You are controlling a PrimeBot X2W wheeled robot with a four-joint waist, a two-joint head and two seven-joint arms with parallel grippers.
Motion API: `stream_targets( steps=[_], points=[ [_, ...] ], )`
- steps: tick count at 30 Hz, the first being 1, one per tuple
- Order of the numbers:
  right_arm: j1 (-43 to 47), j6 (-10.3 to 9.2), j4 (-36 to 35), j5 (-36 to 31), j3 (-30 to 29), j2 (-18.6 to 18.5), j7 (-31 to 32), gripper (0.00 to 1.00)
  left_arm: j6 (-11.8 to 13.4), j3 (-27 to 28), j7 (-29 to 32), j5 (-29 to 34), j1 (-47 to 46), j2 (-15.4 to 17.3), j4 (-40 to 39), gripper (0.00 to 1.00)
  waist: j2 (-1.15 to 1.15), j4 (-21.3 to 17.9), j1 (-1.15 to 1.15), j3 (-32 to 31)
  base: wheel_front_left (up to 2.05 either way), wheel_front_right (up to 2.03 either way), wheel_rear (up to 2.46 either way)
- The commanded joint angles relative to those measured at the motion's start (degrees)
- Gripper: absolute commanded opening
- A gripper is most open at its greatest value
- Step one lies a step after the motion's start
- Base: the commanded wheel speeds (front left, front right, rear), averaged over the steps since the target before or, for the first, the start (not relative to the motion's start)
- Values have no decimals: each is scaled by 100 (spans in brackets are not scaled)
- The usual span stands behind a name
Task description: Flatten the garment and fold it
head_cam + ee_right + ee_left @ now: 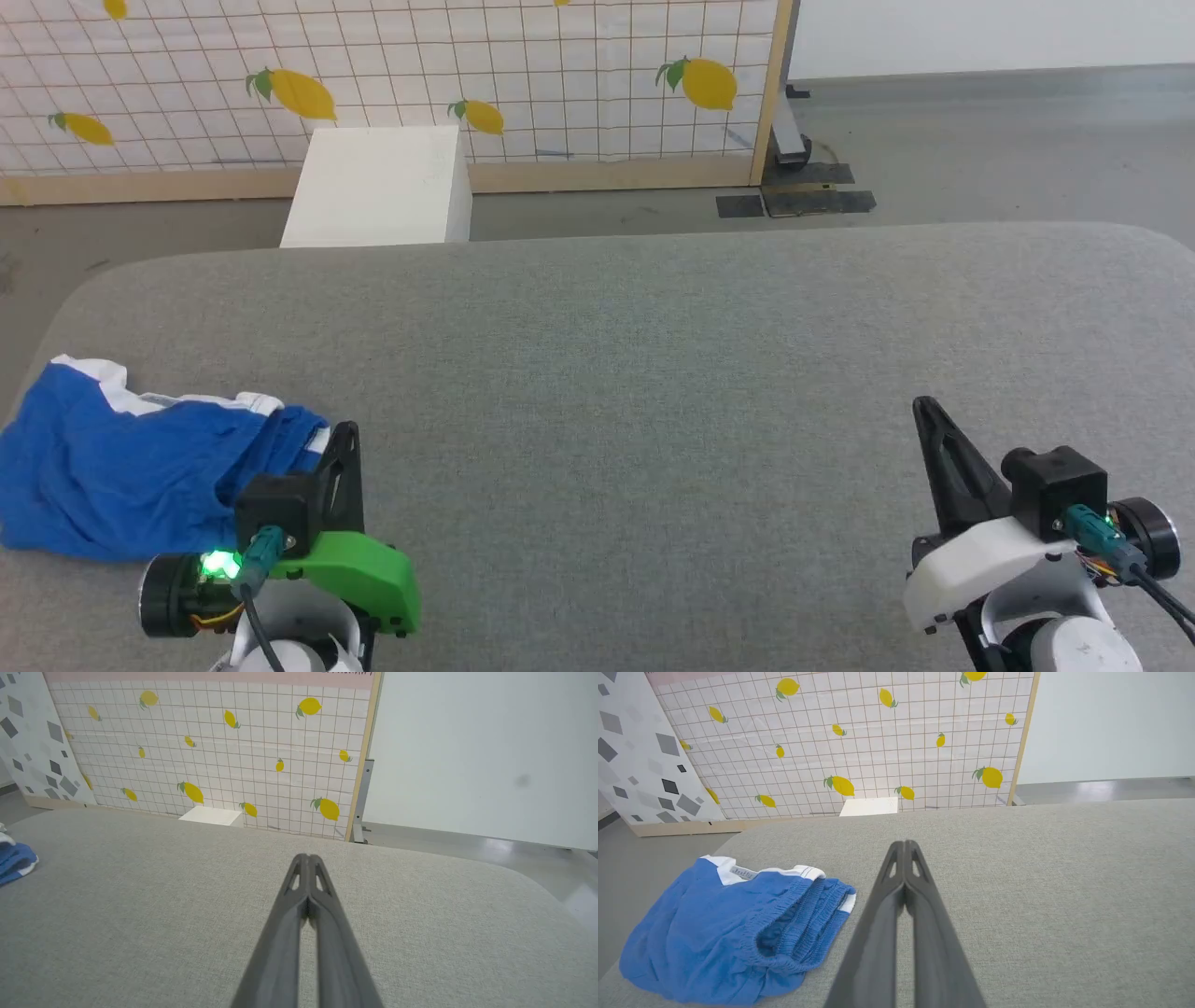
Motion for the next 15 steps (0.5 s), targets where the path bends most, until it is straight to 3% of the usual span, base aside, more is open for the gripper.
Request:
stream_targets(
  steps=[1, 15],
  points=[
    [80, -9, -29, -37, 8, 0, -1, 0, 37, 17, 8, 60, 61, -23, -15, 0, 0, 0, 0, 0, 0, 0, 0],
    [80, -9, -29, -37, 8, 0, -1, 0, 37, 17, 8, 60, 61, -23, -15, 0, 0, 0, 0, 0, 0, 0, 0]
  ],
)
